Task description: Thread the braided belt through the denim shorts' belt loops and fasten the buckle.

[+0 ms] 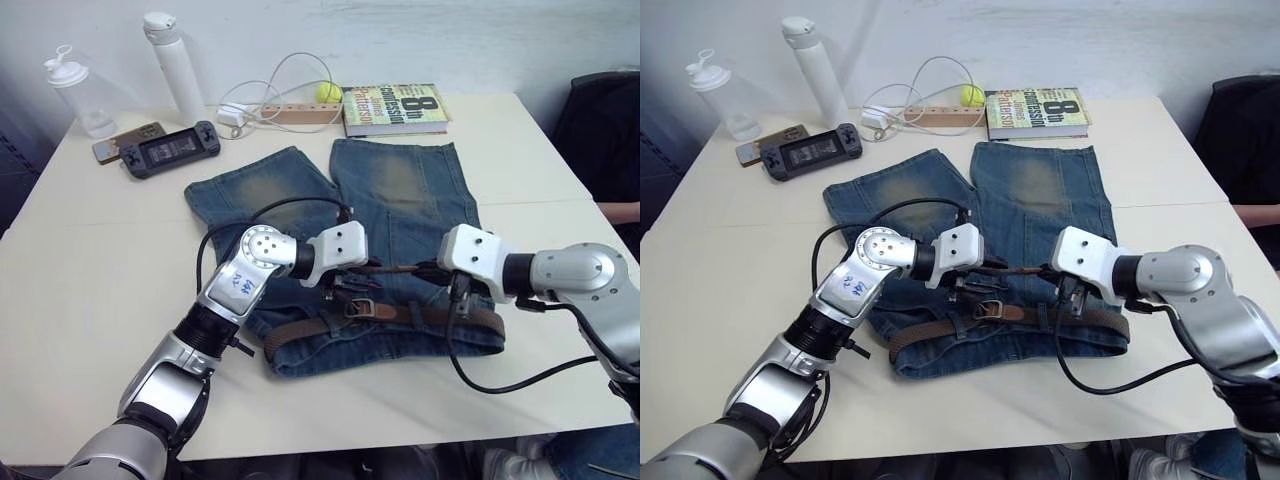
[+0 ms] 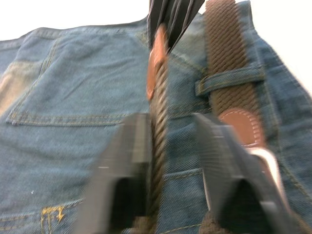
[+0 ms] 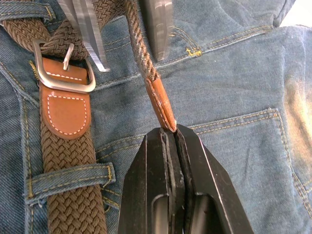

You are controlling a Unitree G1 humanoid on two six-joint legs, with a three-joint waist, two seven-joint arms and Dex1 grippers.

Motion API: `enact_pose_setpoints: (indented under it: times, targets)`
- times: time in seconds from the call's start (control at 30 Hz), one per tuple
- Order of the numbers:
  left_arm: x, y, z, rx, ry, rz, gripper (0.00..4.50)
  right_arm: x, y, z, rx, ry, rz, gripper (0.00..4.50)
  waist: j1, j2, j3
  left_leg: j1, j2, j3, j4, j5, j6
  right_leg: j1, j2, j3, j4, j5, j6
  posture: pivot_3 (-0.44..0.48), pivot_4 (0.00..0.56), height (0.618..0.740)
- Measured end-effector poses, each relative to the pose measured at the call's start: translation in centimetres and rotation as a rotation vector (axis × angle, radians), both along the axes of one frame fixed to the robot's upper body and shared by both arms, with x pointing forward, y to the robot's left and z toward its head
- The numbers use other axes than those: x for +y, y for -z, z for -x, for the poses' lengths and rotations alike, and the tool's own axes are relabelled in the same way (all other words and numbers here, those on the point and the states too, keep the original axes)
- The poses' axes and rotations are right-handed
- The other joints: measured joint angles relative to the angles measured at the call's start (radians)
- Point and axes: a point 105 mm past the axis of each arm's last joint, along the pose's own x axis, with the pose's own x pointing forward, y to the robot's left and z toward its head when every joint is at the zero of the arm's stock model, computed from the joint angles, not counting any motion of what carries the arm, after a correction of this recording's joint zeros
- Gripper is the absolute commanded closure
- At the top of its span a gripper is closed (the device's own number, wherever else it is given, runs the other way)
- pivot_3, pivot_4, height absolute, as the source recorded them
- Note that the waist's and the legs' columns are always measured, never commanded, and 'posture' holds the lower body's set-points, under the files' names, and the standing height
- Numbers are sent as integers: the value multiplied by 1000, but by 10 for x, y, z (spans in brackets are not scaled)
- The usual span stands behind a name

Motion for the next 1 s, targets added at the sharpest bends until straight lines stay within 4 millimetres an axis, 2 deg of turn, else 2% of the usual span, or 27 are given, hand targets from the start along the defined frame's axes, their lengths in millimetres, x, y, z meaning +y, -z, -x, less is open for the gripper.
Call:
enact_pose_setpoints:
  times: [0.07, 0.5, 0.6, 0.63, 0.67, 0.73, 0.77, 0.87, 0.9, 1.0]
  targets:
    - [-1, -2, -1, -34, 1, -6, 157, 0, 1, 0, 1, -1, 1, 4500, 0, 0, 0, 0, 0, 0, 0, 0, 0, 0, 0, 0, 0, 0, 0, 0, 150, 740]
    - [-20, -13, 3, -94, 53, 32, 157, 0, 2, -1, 8, 4, -6, 4500, 0, 0, 0, 0, 0, 0, 1, 0, 0, 0, 0, 0, 0, 0, 0, 0, 150, 740]
    - [-24, -15, 2, -96, 53, 44, 985, 0, 2, -1, 9, 4, -8, 4500, 0, 0, 0, 0, 0, 0, 1, 0, 0, 0, 0, 0, 0, 0, 0, 0, 150, 740]
    - [-24, -13, 0, -94, 50, 39, 1470, 1, 2, -1, 10, 2, -13, 4500, 0, 0, 0, 0, 0, 0, 1, 0, 0, 0, 0, 0, 0, 0, 0, 0, 150, 740]
    - [-24, -12, 0, -95, 49, 33, 1758, 1, 3, -1, 11, 1, -15, 4500, 0, 0, 0, 0, 0, 0, 1, 0, 0, 0, 0, 0, 0, 0, 0, 0, 150, 740]
    - [-24, -8, -1, -104, 53, 19, 2722, 1, 3, 0, 15, 2, -17, 4500, 0, 0, 0, 0, 0, 1, 1, 0, 0, 0, 0, 0, 1, 0, 0, 0, 150, 740]
    - [-24, -7, -1, -104, 54, 15, 2978, 1, 3, 0, 15, 2, -17, 4500, 0, 0, 0, 0, 0, 0, 1, 0, 0, 0, 0, 0, 1, 0, 0, 0, 150, 740]
    - [-24, -5, -2, -127, 60, -3, 4187, 1, 4, -1, 19, 10, -20, 4500, 0, 0, 0, 0, 0, 0, 1, 0, 0, 0, 0, 0, 1, 0, 0, 0, 150, 740]
    - [-25, -4, -2, -127, 62, -6, 4364, 1, 4, -1, 24, 14, -21, 4500, 0, 0, 0, 0, 0, 1, 1, 0, 0, 0, 0, 0, 1, 0, 0, 0, 150, 740]
    - [-26, -3, -2, -117, 60, -2, 4364, 0, 5, -1, 29, 22, -22, 4500, 0, 0, 0, 0, 0, 1, 1, 0, 0, 0, 0, 0, 1, 0, 0, 0, 150, 740]
